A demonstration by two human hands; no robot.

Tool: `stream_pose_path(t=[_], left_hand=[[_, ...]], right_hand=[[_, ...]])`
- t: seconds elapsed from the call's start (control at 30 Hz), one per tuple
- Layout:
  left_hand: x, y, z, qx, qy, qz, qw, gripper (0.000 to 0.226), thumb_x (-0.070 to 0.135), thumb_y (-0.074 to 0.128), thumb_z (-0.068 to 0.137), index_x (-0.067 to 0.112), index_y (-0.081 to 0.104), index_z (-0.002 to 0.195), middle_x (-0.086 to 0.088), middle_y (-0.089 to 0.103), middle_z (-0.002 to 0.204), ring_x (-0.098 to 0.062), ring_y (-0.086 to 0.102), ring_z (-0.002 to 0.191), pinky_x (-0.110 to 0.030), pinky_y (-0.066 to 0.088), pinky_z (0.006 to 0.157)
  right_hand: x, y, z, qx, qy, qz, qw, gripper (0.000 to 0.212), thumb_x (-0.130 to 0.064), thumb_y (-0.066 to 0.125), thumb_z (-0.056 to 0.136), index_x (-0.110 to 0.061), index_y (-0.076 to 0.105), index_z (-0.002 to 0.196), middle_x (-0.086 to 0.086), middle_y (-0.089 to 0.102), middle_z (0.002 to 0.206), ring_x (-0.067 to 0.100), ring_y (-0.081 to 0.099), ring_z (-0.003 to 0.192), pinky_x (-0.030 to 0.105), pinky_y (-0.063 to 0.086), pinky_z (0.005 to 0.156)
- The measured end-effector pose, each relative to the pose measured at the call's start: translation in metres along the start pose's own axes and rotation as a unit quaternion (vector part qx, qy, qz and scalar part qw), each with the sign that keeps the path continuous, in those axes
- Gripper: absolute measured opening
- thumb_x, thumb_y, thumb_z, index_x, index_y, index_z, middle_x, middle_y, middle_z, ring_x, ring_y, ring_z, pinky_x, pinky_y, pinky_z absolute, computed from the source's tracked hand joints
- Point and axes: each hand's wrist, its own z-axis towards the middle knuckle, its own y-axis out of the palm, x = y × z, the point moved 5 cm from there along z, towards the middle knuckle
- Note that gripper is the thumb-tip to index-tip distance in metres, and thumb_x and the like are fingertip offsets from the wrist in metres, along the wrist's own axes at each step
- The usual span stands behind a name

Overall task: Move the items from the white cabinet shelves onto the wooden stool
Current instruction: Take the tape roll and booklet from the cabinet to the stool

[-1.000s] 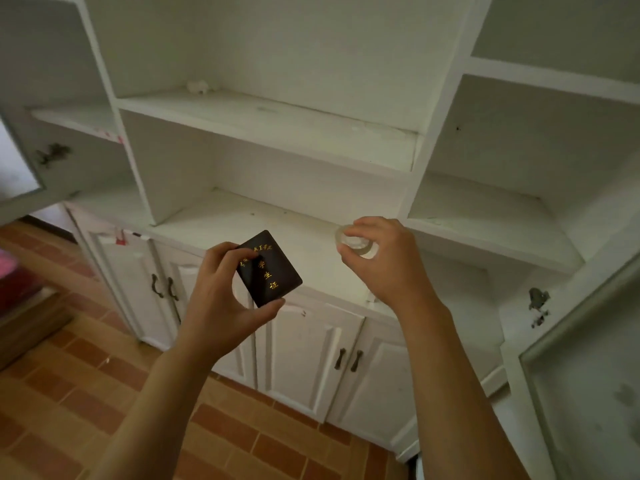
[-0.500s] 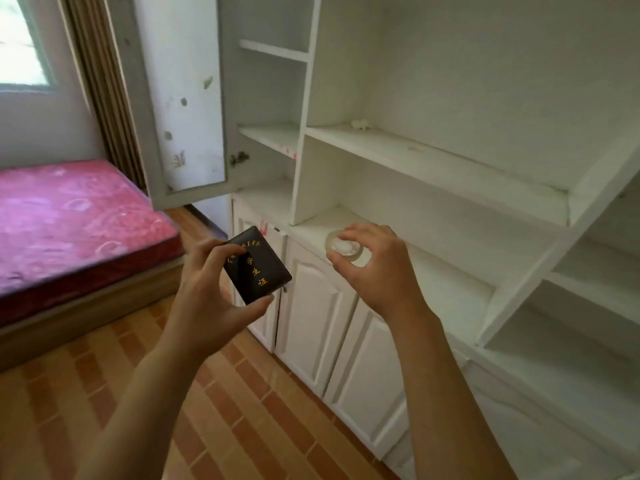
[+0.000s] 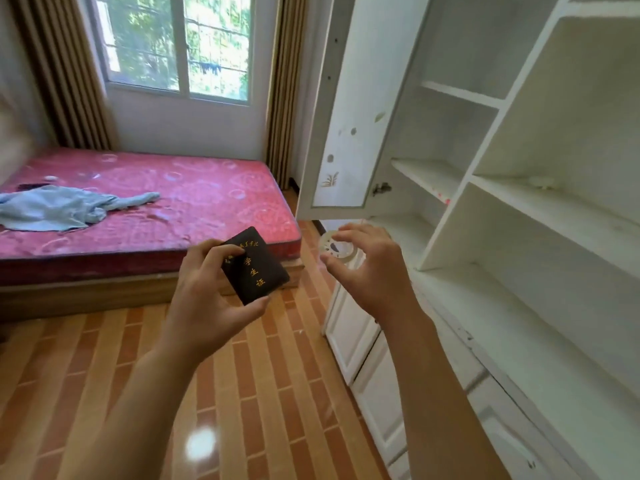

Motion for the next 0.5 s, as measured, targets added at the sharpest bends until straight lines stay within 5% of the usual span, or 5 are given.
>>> stream_pose_path(t=[0.2, 0.5], left_hand=[[-0.050, -0.032, 0.027, 0.053, -0.056, 0.072, 0.994, 0.080, 0.055, 0.082, 0.063, 0.027, 0.055, 0.133, 0.002, 0.045, 0.135, -0.018, 0.050, 0.121, -0.030, 0.042, 0.103], [-0.097, -0.051, 0.061, 0.117, -0.124, 0.163, 0.972, 0.081, 0.056, 0.082, 0.063, 0.030, 0.053, 0.134, 0.003, 0.043, 0.140, -0.018, 0.048, 0.127, -0.038, 0.045, 0.108]], right_hand=[[-0.004, 0.076, 0.079, -0.031, -0.067, 0.056, 0.996, 0.036, -0.040, 0.082, 0.088, -0.023, 0.077, 0.120, -0.006, 0.070, 0.128, 0.014, 0.061, 0.120, 0.034, 0.051, 0.103], [-0.012, 0.170, 0.167, -0.086, -0.140, 0.151, 0.975, 0.030, -0.031, 0.084, 0.088, -0.019, 0.078, 0.115, -0.003, 0.070, 0.123, 0.015, 0.058, 0.119, 0.017, 0.038, 0.097]])
